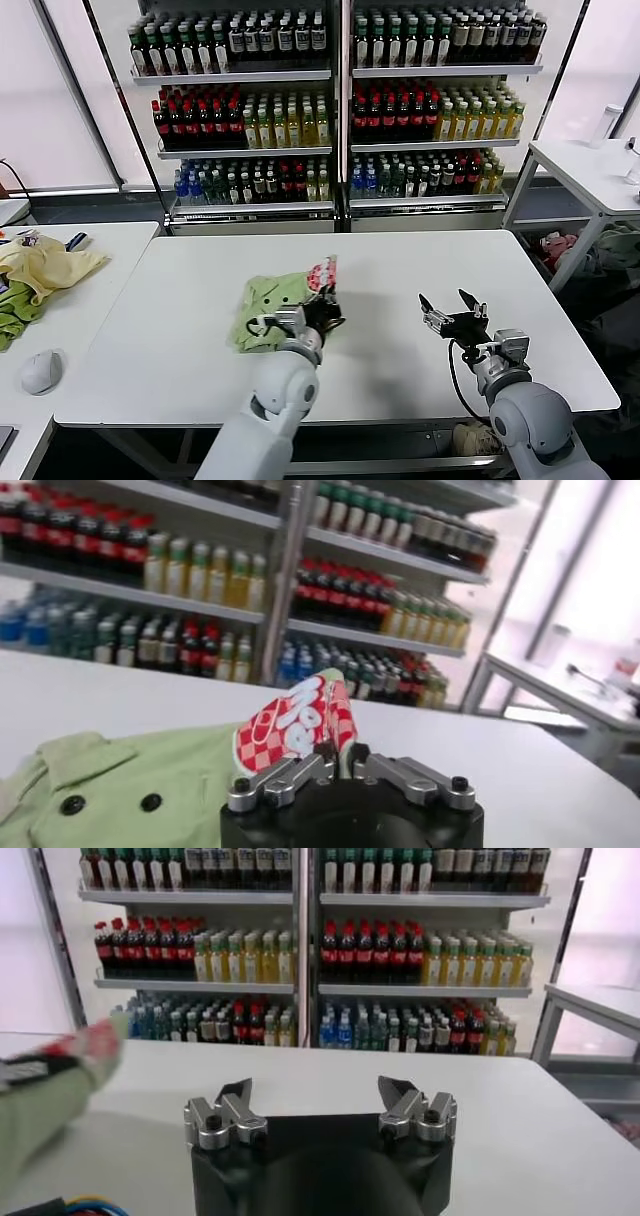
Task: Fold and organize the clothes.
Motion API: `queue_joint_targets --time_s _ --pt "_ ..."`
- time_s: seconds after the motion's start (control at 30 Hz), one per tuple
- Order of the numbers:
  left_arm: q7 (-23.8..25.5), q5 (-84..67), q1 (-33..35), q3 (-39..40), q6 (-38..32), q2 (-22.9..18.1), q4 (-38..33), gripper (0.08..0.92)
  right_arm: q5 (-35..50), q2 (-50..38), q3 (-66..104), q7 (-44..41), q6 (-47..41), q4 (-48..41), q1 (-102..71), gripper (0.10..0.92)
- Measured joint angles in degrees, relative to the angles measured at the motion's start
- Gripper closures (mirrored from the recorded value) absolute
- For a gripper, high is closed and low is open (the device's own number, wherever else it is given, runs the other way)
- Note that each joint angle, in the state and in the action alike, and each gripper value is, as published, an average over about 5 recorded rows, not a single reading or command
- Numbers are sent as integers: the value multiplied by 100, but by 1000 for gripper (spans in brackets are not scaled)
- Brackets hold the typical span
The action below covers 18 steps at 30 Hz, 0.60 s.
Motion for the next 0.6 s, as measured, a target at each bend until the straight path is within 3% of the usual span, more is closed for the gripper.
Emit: queue_joint_targets --time_s 0.3,0.6 --pt "144 698 -76 422 -531 -281 466 527 50 7 -119 16 0 -82 131 203" --pt "153 929 248 263 -901 -81 102 269 61 243 -580 181 -70 -339 453 203"
